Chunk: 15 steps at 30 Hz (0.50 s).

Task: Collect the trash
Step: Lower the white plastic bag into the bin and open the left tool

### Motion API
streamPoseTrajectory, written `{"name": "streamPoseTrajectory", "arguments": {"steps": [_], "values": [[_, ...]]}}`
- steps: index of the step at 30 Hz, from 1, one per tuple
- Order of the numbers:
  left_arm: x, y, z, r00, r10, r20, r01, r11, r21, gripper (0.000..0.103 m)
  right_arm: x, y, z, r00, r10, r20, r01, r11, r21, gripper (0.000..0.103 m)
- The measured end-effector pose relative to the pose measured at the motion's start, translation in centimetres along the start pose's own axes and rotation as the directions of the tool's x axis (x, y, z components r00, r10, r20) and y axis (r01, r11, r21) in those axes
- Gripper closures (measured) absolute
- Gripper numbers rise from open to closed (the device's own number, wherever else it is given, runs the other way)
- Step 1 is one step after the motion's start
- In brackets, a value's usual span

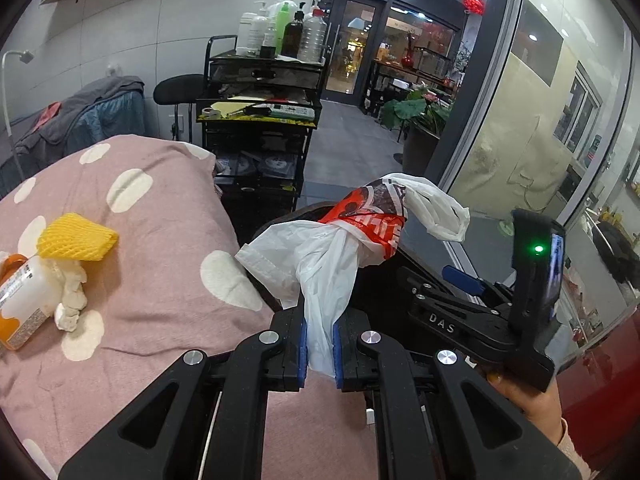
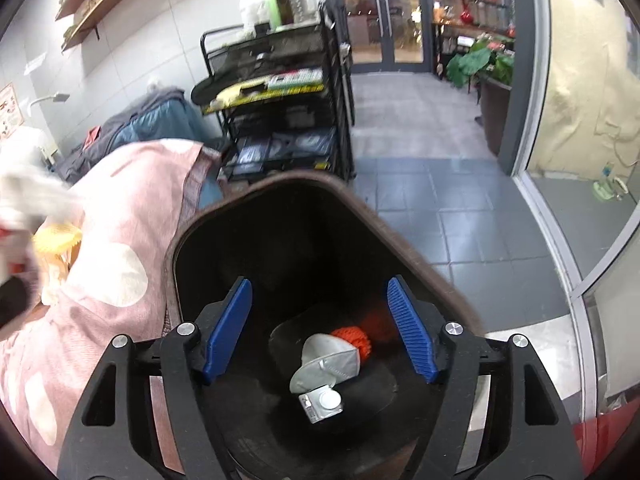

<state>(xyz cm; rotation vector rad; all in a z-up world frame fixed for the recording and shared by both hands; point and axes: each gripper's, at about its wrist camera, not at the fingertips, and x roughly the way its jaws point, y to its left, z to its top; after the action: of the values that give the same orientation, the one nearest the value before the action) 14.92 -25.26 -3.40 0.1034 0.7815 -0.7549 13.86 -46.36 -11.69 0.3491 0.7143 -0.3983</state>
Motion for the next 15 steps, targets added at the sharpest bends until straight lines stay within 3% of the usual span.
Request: {"name": "streamPoseTrajectory", "arguments": {"steps": [6, 15], "values": [[2.9, -1.5, 0.3, 0.998, -0.011, -0.060, 0.012, 1.000, 0.018, 0.094, -2.7, -1.4, 0.0, 0.997, -0.046, 0.069, 0.045, 0.999, 0.006, 0.031], [7.2, -3.0, 0.7, 0.986, -0.023, -0.165, 0.027, 0.999, 0.026, 0.094, -4.1, -3.8, -0.3, 0.992, -0.090, 0.089, 0.085, 0.995, 0.050, 0.029]]}}
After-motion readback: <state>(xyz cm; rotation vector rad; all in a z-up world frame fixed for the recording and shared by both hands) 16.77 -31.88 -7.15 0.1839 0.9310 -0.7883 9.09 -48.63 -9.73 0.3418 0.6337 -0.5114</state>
